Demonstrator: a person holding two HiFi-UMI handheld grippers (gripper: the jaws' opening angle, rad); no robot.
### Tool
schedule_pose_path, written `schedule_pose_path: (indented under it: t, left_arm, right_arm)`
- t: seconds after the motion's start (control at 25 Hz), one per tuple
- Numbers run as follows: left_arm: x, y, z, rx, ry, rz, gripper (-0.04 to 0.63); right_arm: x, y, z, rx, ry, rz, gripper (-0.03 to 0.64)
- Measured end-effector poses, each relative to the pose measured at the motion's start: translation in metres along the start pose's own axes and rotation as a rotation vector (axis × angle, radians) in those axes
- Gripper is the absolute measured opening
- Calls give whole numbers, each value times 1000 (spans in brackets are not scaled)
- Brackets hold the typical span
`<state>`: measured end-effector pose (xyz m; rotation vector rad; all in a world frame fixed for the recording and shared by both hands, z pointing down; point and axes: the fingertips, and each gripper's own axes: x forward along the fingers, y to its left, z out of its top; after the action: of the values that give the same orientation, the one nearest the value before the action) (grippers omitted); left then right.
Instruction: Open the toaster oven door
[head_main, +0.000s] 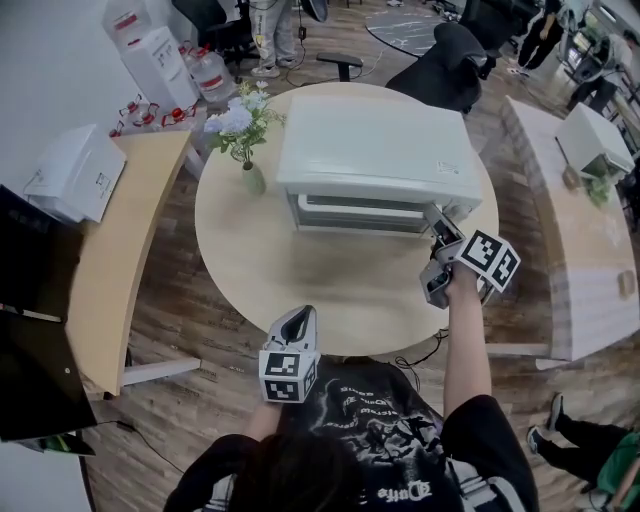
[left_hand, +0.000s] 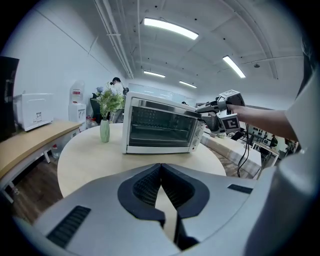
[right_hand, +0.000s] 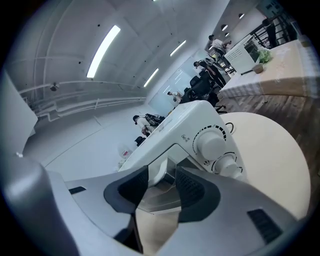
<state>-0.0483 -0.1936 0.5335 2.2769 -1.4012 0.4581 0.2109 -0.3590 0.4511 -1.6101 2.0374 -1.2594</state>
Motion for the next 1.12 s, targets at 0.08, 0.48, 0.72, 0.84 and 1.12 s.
schedule_pose_path:
  t: [0.08,0.48,0.72,0.84,1.12]
  left_arm:
    - [0,0,-1,-3,3,-1,17]
    - [0,6,-6,-18,10,14,17]
    - [-2,11,-7,-20,12,23,17]
    - [0,13,-6,-21,14,22,17]
    - [5,22,-9,-61,23,21,17]
  right_arm:
    - [0,1,-1,-11,2,-4,181]
    - [-10,0,-10,-40,15,12,180]
    - [-15,0,-13,-45,-12,-1,179]
    - [-17,0,-15,-50,-15,-4,179]
    - [-22,-2,-24,-73,-15,-7,178]
